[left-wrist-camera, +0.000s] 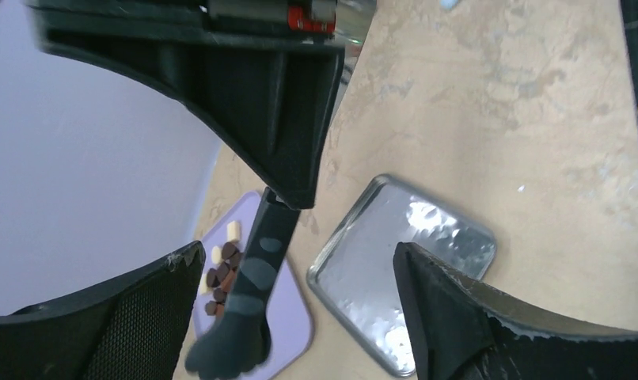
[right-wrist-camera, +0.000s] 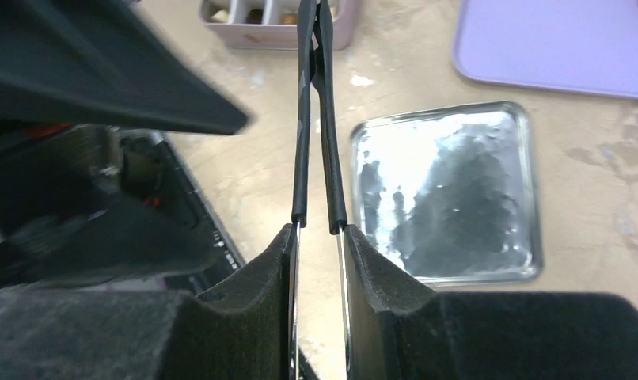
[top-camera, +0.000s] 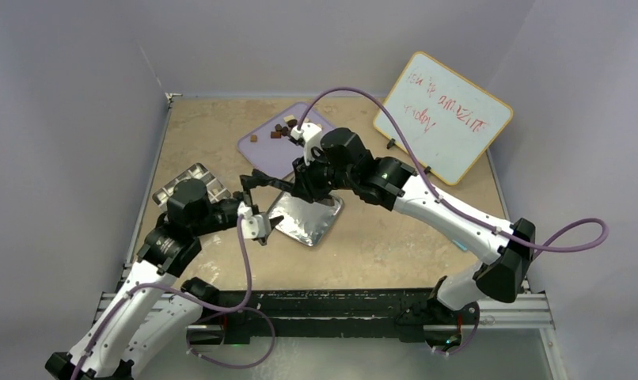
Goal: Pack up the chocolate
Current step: Adjust the clamp, then pick up the fake chocolate from the plate.
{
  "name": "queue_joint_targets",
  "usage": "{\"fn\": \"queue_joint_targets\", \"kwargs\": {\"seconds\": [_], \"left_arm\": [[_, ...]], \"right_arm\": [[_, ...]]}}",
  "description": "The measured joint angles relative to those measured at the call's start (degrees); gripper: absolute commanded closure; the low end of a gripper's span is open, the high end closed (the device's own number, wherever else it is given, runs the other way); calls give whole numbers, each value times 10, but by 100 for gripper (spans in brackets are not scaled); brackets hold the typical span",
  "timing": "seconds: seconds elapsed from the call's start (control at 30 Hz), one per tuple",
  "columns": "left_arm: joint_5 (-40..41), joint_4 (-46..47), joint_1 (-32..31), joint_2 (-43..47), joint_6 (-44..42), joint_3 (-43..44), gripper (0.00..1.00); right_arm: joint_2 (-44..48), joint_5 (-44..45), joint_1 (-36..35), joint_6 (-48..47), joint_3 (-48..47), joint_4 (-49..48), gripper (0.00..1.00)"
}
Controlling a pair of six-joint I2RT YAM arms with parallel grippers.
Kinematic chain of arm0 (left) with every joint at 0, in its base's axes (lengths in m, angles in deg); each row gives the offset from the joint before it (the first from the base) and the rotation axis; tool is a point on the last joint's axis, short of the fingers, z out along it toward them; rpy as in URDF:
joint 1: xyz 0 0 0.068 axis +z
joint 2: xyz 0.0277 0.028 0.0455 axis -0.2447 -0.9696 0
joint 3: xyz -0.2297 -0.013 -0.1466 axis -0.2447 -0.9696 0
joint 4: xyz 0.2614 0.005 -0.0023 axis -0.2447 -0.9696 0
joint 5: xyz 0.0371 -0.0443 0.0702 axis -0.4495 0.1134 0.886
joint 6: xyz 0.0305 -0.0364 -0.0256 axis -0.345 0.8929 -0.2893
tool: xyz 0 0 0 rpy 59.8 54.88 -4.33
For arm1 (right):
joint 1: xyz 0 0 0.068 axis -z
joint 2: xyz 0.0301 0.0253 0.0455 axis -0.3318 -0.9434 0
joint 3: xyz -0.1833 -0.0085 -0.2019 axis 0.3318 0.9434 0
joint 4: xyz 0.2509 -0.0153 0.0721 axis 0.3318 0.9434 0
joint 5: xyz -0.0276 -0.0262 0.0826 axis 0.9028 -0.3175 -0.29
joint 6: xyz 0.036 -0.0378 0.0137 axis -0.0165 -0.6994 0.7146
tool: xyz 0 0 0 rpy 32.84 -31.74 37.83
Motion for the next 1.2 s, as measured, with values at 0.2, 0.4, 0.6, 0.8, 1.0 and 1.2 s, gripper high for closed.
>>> {"fn": "queue_joint_targets", "kwargs": {"seconds": [0.2, 0.4, 0.6, 0.8, 1.0, 1.2], "left_arm": [[58, 8, 0, 40, 177, 2, 1], [339, -34, 1, -34, 467, 66, 0], [448, -78, 9, -118, 615, 89, 1], [478, -97, 19, -91, 657, 75, 2], [475, -94, 19, -31, 651, 24, 4], [443, -82, 19, -10, 640, 15, 6]], "right_arm": [[-27, 67, 31, -17, -2, 0, 68], [-105, 149, 58, -47, -40, 0, 63], [-194, 206, 75, -76, -96, -3, 62], [-256, 234, 90, -101, -147, -9, 62], [-304, 238, 109, -112, -191, -14, 61], [-361, 236, 131, -115, -243, -11, 61]]}}
